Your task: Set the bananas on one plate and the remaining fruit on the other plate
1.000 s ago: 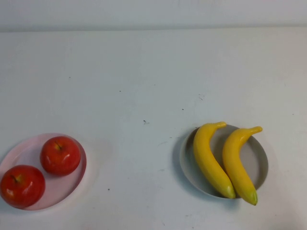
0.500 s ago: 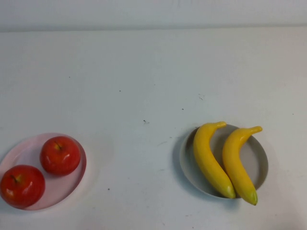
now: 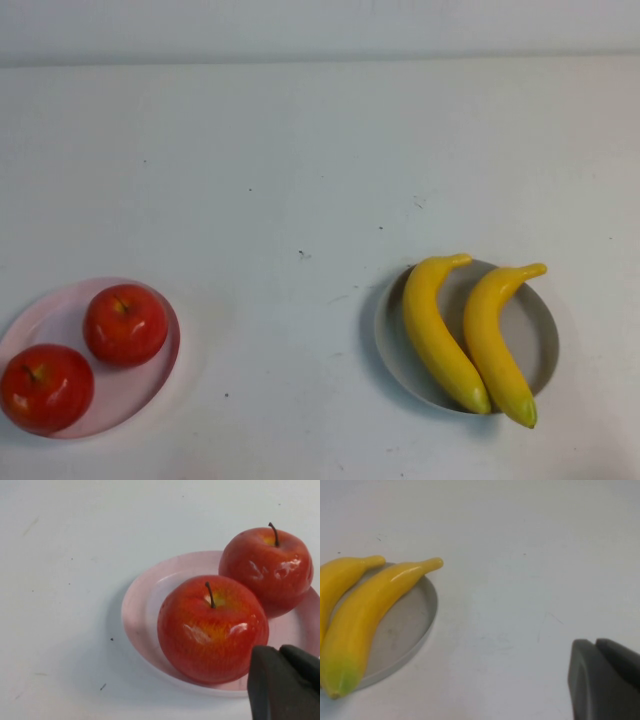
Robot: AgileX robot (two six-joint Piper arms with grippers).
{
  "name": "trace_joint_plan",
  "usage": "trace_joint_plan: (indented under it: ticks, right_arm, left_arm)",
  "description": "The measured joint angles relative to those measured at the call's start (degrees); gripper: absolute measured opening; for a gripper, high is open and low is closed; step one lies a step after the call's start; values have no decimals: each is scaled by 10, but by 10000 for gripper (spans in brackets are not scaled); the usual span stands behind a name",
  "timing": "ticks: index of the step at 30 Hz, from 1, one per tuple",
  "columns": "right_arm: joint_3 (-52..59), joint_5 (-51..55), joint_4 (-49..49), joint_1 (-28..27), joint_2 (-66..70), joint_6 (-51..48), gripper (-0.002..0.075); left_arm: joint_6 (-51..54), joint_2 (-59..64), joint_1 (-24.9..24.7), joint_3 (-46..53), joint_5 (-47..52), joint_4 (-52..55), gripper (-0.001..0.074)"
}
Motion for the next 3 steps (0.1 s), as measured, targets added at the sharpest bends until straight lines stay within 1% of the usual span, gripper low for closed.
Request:
trace_joint_plan:
  ticks: [3]
  right_arm:
    - [0, 0, 0, 0, -2, 0, -15]
  left_arm:
    - [0, 0, 0, 0, 0, 0, -4]
